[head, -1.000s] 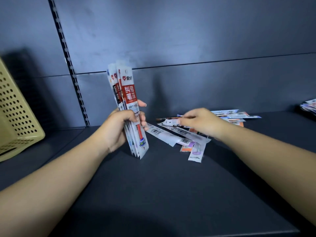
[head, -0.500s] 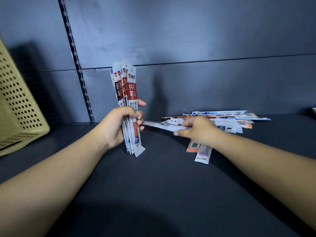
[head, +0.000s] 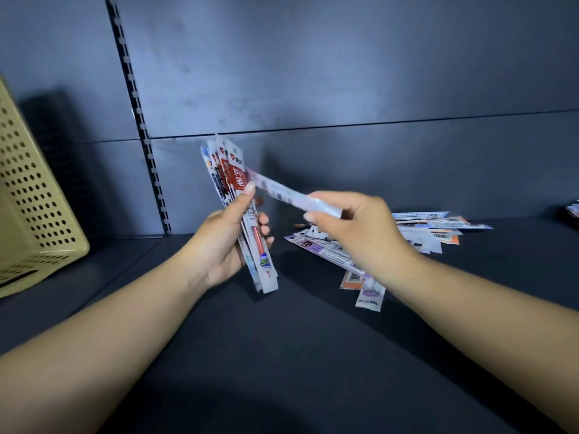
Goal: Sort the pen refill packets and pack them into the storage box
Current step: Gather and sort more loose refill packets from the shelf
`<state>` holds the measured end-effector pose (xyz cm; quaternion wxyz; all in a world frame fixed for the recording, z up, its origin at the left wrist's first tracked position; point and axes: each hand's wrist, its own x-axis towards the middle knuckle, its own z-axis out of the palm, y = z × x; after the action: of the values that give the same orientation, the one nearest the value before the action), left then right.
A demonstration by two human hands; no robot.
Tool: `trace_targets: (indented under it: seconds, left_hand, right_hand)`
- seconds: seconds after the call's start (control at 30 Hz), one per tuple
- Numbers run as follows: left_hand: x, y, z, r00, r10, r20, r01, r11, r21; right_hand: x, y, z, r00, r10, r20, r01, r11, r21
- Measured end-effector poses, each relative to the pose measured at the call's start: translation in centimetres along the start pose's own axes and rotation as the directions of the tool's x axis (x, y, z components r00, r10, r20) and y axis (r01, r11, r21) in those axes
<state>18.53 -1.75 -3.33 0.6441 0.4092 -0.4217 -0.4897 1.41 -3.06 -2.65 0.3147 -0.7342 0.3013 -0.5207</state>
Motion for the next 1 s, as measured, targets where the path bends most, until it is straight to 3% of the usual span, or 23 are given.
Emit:
trace_targets:
  seconds: [0.07,0.23,0.33,0.57,0.63,0.73,0.83,0.93,1.0]
  left_hand:
    - [0.0,0.1,0.2,1.0,0.003,-0.006,-0.004,1.0,-0.021]
    - [-0.7,0.7,0.1,0.998,-0.029,0.06,0.034,0.996,-0.084]
    - [-0.9,1.2,-0.2,0.997,-0.002,0.073,0.014,0.986,-0.164]
    - [-1.3,1.4,-0.2,0.99,-0.014,0.143,0.049,0.969,-0.244]
    - [-1.3,1.2,0.2,0.99,0.019,0.138,0.006,0.984,-0.18]
    - [-1.2,0.8,0.5,0.982,0.168,0.091,-0.173,0.984,0.051]
    - [-1.4,0.6,0.8,0.962,0.243,0.128,-0.262,0.953,0.155]
    - [-1.5,0.1,0.9,0.965,0.206,0.161,-0.246,0.924,0.294]
    - [-1.6,-0.2,1.0,0.973,0.16,0.167,-0.21,0.915,0.346]
  right_hand:
    - [-0.6,0.3,0.8,0.99,-0.126,0.056,0.131,0.986,-0.099]
    - [-1.4,1.1,2.4,0.913,-0.358,0.193,0.389,0.908,-0.155]
    - [-1.4,1.6,2.5,0.865,-0.366,0.343,0.453,0.864,-0.219]
    - [-1.2,2.4,2.7,0.797,-0.369,0.479,0.565,0.735,-0.374]
    - [-1.1,1.9,2.3,0.813,-0.336,0.475,0.532,0.761,-0.371]
    - [-0.3,1.1,1.0,0.9,-0.246,0.359,0.366,0.874,-0.32]
    - [1.2,2.1,-1.5,0.967,0.05,0.25,0.087,0.858,-0.506]
    - [1.7,4.0,-3.4,0.904,0.368,0.217,-0.13,0.72,-0.681]
    - [1.7,4.6,-3.7,0.854,0.478,0.206,-0.203,0.669,-0.715]
